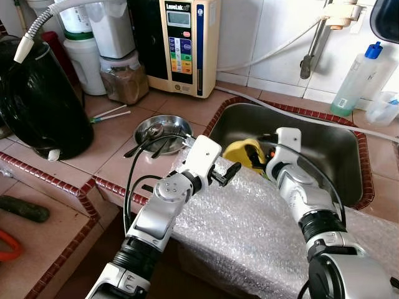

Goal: Kitchen organization

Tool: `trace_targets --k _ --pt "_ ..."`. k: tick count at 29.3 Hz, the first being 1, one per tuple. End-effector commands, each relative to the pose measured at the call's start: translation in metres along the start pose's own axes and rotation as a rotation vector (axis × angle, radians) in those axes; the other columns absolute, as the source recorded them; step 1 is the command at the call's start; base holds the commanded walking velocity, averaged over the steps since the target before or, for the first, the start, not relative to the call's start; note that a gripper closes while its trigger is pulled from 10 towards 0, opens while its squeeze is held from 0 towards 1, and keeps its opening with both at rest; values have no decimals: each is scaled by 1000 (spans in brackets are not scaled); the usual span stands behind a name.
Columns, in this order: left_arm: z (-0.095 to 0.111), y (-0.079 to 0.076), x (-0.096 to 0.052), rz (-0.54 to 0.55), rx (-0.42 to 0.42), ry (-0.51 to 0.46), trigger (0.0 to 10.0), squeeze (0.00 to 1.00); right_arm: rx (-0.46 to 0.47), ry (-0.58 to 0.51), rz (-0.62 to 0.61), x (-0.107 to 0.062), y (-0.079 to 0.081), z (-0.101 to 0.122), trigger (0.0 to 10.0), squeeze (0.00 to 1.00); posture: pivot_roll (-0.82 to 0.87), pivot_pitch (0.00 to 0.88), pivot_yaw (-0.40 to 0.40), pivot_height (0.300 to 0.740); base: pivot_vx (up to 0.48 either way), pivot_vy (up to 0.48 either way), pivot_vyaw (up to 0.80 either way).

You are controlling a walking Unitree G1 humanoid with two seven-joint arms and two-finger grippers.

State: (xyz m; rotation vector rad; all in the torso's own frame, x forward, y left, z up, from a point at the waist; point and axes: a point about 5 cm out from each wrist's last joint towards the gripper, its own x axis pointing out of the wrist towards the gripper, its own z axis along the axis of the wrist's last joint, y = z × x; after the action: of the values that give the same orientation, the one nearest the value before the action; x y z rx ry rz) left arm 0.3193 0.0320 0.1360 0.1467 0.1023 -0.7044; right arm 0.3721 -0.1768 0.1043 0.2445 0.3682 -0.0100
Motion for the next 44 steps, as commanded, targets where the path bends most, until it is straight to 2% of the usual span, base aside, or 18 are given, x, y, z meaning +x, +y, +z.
trace_targets --k 1,2,7,8,10,16,18,20,21,25,28,30,33,34,36,38,42,44 --pt "8 0 2 1 32 -18 10000 0 49 -8 -22 2 2 9 10000 408 26 0 27 740 0 0 0" --pt "8 0 3 2 33 -18 10000 0 82 -2 -38 2 0 8 10000 98 26 0 26 740 0 0 0" --pt "8 0 3 7 38 -16 10000 0 255 34 -104 1 -8 6 10000 0 25 0 26 740 0 0 0" --pt "8 0 3 8 40 -16 10000 0 214 31 -112 1 -10 6 10000 0 24 0 26 740 0 0 0" --pt "8 0 3 10 42 -16 10000 0 -118 -21 -86 1 -8 13 10000 0 26 0 27 740 0 0 0" --pt "7 1 3 13 46 -12 10000 0 -345 -41 -52 0 0 12 10000 0 22 0 28 740 0 0 0" --pt "7 0 3 13 47 -13 10000 0 -546 -45 2 0 5 10 10000 0 25 0 27 740 0 0 0" --pt "8 0 3 15 49 -13 10000 0 -111 19 97 0 11 5 10000 0 25 0 27 740 0 0 0" --pt "8 0 3 16 49 -12 10000 0 -14 29 79 1 8 6 10000 0 27 0 25 740 0 0 0" --pt "7 1 2 19 49 -9 10000 0 83 40 -3 1 -5 7 10000 0 25 0 26 740 0 0 0" --pt "7 0 3 17 51 -10 10000 0 -600 -74 -79 -2 -12 18 10000 0 25 0 27 740 0 0 0" --pt "7 0 3 16 53 -12 10000 0 -907 -175 -84 -4 -7 26 10000 0 24 0 26 740 0 0 0" --pt "7 0 3 17 54 -13 10000 0 -771 -164 -46 -4 -6 24 10000 0 22 0 27 740 0 0 0" --pt "8 0 3 18 56 -13 10000 0 -534 -101 31 -3 -4 18 10000 0 22 0 28 740 0 0 0" --pt "8 0 3 17 59 -13 10000 0 -508 -75 51 -3 -3 15 10000 0 22 0 28 740 0 0 0" --pt "8 0 3 16 63 -12 10000 0 -593 -51 40 -3 -6 12 10000 0 22 0 28 740 0 0 0" --pt "8 1 3 19 69 -12 10000 0 -1030 -30 78 -4 -9 2 10000 0 22 0 28 740 0 0 0" --pt "8 1 3 17 73 -11 10000 0 -1040 3 127 -5 -9 -4 10000 0 22 0 28 740 0 0 0"
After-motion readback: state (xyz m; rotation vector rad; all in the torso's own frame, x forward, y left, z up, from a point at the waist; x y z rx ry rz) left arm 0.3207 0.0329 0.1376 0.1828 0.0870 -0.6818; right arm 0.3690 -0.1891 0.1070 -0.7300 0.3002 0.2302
